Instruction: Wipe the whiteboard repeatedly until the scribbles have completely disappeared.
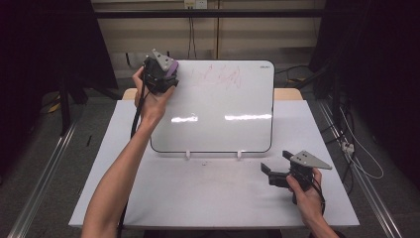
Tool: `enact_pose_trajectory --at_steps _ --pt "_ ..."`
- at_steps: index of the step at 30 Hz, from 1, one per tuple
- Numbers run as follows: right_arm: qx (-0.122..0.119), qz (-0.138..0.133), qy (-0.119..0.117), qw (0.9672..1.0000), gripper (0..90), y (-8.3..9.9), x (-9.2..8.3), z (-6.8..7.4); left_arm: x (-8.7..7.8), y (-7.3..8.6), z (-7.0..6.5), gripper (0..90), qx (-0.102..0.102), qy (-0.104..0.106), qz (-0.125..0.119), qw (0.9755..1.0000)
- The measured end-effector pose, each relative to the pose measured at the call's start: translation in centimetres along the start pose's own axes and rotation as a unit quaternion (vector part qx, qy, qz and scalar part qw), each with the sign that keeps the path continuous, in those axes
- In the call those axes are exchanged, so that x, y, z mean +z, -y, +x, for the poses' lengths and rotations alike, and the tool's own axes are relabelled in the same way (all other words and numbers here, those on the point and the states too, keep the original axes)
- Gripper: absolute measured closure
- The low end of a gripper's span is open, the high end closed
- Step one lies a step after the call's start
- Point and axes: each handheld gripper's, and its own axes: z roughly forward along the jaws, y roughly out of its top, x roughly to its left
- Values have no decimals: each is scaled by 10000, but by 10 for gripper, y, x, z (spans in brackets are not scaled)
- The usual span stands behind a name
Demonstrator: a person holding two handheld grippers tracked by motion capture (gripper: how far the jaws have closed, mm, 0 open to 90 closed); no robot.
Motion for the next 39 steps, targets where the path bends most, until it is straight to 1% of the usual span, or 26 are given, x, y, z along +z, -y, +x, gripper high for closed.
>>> enact_pose_trajectory --at_steps 1,3,6,7,9,11,12,13,14,16,17,18,20,22,23,24,25,27,28,29,30,31,32,36,38,39 --pt "1 1 1 10000 52 0 0 0 1 0 -3 413 81 -9 -2 10000" --pt "20 3 -1 10000 52 0 1 0 1 -1 -11 413 127 68 -28 9999" --pt "2 3 -12 10000 52 0 1 1 0 -2 -31 413 440 159 -44 9989" --pt "-13 7 -19 10000 52 -1 1 1 -1 -2 -41 413 649 195 -16 9977" --pt "-27 -1 -19 10000 52 -1 2 1 -2 0 -57 413 857 250 -35 9960" --pt "-32 -2 -21 10000 52 -1 1 2 -5 3 -76 413 1133 362 -69 9929" --pt "-29 -19 -32 10000 52 -1 1 2 -6 4 -80 413 1206 389 -70 9919" --pt "-30 -26 -33 10000 52 -1 1 3 -8 4 -85 413 1174 514 -68 9917" --pt "-42 -36 -40 10000 52 -1 0 3 -8 5 -86 413 1132 574 -92 9919" --pt "-25 -24 -31 10000 52 -1 0 2 -7 5 -84 413 1086 633 -80 9920" --pt "-18 -24 -29 10000 52 -1 0 2 -5 5 -81 413 989 652 -121 9929" --pt "-16 -26 -27 10000 52 -1 0 2 -4 3 -75 413 959 612 -128 9934" --pt "-1 -27 -22 10000 52 -1 -1 1 -2 -2 -65 413 804 522 -164 9953" --pt "-3 -36 -14 10000 53 -1 -1 0 0 -8 -53 413 700 377 -140 9967" --pt "11 -25 -17 10000 52 0 -1 0 2 -12 -44 413 619 261 -149 9976" --pt "7 -21 -33 10000 53 0 -1 0 3 -14 -39 413 632 194 -139 9977" --pt "19 -20 -57 10000 53 0 -1 0 6 -17 -31 413 521 117 -135 9985" --pt "14 -24 -52 10000 53 0 -1 0 8 -18 -24 413 425 40 -123 9990" --pt "14 -29 -56 10000 53 0 -1 0 8 -18 -24 413 415 36 -124 9991" --pt "15 -32 -53 10000 53 0 -1 0 7 -18 -27 413 500 -7 -110 9987" --pt "10 -31 -49 10000 52 0 -1 -1 7 -19 -29 413 497 -17 -117 9987" --pt "8 -27 -48 10000 53 0 -1 -1 7 -19 -34 413 411 101 -138 9990" --pt "16 -28 -27 10000 52 0 -1 -1 7 -19 -37 413 445 165 -130 9988" --pt "13 -41 -49 10000 52 -1 -1 0 7 -17 -68 413 682 367 -220 9968" --pt "17 -38 -46 10000 52 -1 -1 1 6 -13 -86 413 695 573 -248 9956" --pt "0 -40 -47 10000 52 -1 -1 1 5 -12 -92 413 720 644 -263 9950"
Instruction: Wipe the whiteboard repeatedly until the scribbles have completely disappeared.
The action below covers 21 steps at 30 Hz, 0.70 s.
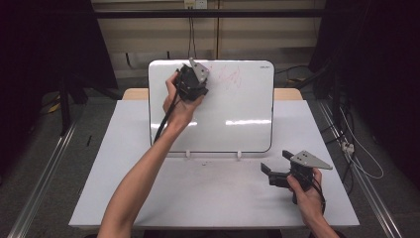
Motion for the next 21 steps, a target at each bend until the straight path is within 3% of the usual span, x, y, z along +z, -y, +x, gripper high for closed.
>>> enact_pose_trajectory --at_steps 2,4,5,9,13,14,16,18,21 --pt "0 -1 -11 10000 52 0 0 0 -1 1 -16 413 82 208 -25 9997" --pt "-27 -5 -44 10000 51 0 -1 0 -1 -1 -24 413 206 175 -35 9996" --pt "-19 -12 -51 10000 51 0 -1 0 0 -2 -23 413 128 221 -58 9997" --pt "-17 -45 -40 10000 51 0 -1 0 3 -8 -7 413 -16 127 -83 9999" --pt "16 -22 -18 10000 51 1 -2 -2 6 -18 18 413 -48 -193 -58 9998" --pt "12 -21 -33 10000 51 1 -2 -3 7 -21 23 413 75 -346 -46 9994" --pt "27 -35 -26 10000 50 1 -3 -3 8 -23 32 413 -21 -410 -31 9992" --pt "34 -35 -27 10000 50 1 -4 -3 7 -25 36 413 -86 -474 -2 9988" --pt "29 -34 -23 10000 50 1 -3 -3 10 -25 28 413 10 -466 17 9989"
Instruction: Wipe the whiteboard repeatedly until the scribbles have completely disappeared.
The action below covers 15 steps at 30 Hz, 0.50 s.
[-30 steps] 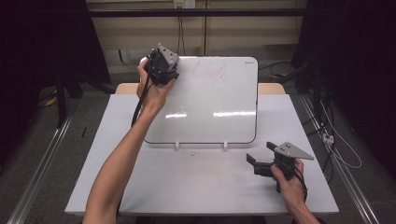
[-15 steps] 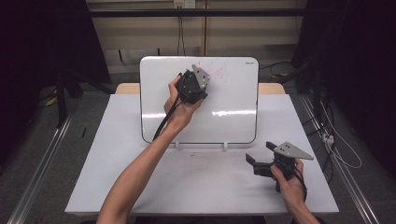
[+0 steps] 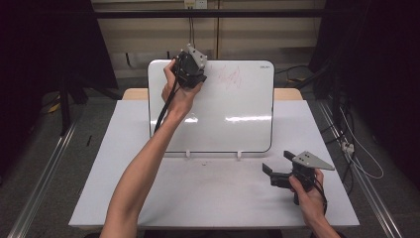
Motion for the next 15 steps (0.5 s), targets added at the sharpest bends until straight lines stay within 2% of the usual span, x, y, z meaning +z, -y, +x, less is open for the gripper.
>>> enact_pose_trajectory --at_steps 4,6,9,10,12,13,14,15 --pt "-10 21 -14 10000 50 0 2 0 1 -2 -19 413 171 116 -28 9998" --pt "-15 21 -15 10000 50 0 2 1 1 -3 -31 413 219 309 -3 9993" --pt "-36 7 -23 10000 50 0 2 1 -2 0 -50 413 358 455 -76 9983" --pt "-32 3 -30 10000 50 0 2 2 -4 2 -55 413 288 533 -132 9981" --pt "-24 10 -44 10000 50 0 2 2 -6 6 -60 413 355 568 -231 9975" --pt "-24 10 -56 10000 50 0 2 2 -6 7 -57 413 328 634 -222 9972" --pt "-30 13 -64 10000 50 0 2 2 -6 6 -53 413 147 649 -215 9976" --pt "-30 13 -65 10000 50 0 2 2 -5 5 -49 413 164 525 -235 9982"
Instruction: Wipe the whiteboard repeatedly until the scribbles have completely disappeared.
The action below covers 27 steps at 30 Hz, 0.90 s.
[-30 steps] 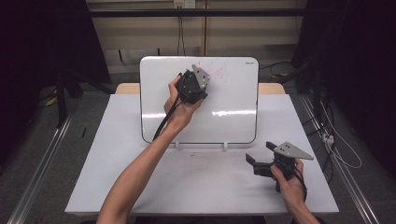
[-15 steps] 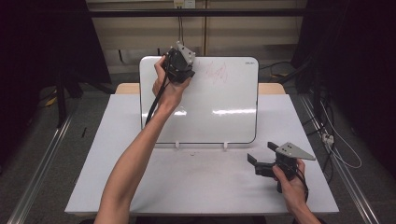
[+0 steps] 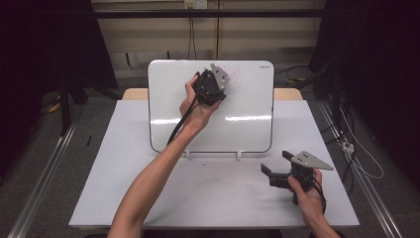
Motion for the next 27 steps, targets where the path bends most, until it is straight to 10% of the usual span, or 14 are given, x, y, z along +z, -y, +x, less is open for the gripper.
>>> enact_pose_trajectory --at_steps 8,27 --pt "23 10 32 10000 50 1 1 -2 8 -16 37 413 -399 -316 90 9987" --pt "-21 -7 -2 10000 50 0 0 1 6 -3 -54 413 414 475 -71 9980"
